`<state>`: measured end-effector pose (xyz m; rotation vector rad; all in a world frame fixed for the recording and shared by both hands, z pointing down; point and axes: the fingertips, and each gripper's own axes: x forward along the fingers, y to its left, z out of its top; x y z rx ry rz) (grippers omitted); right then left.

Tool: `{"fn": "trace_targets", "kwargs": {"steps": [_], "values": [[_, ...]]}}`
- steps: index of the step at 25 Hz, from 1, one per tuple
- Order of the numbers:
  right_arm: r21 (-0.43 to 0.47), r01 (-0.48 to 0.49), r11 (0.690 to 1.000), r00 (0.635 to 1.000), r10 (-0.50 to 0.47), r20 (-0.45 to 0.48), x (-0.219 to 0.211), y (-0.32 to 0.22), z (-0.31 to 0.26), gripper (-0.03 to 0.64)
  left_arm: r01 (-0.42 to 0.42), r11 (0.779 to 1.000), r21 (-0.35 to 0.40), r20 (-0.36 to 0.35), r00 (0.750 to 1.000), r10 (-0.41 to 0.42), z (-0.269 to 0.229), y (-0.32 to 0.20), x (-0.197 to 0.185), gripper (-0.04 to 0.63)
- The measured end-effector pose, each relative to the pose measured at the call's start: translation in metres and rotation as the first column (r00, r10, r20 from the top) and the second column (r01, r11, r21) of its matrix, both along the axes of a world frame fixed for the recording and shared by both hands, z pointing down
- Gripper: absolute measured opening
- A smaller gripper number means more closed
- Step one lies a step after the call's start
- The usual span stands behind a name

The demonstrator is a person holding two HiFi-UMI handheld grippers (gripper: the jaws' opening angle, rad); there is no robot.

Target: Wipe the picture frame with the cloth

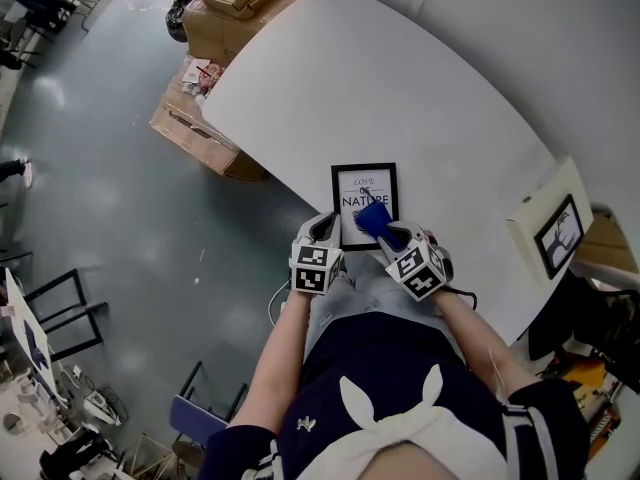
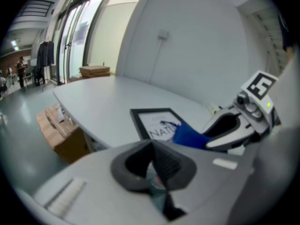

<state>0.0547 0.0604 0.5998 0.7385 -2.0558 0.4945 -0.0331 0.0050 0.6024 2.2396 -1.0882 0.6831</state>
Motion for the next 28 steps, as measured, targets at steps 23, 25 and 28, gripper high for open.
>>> {"fn": "trace_targets", "kwargs": {"steps": [23, 25, 28], "values": [[-0.019, -0.035, 0.999, 0.999, 0.035, -0.032, -0.004, 0.005, 0.007, 0.071, -0.060, 0.998, 0.015, 0.031, 0.998, 0.060, -0.002, 0.004, 0.001, 0.002], [-0.018, -0.039, 0.999, 0.999, 0.038, -0.035, -0.003, 0.004, 0.006, 0.071, -0.084, 0.996, 0.035, 0.038, 0.996, 0.082, -0.009, 0.007, 0.005, 0.002], [-0.019, -0.045, 0.999, 0.998, 0.044, -0.041, -0.003, 0.003, 0.007, 0.071, -0.081, 0.996, 0.043, 0.014, 0.997, 0.080, -0.018, 0.012, 0.008, 0.002]]}}
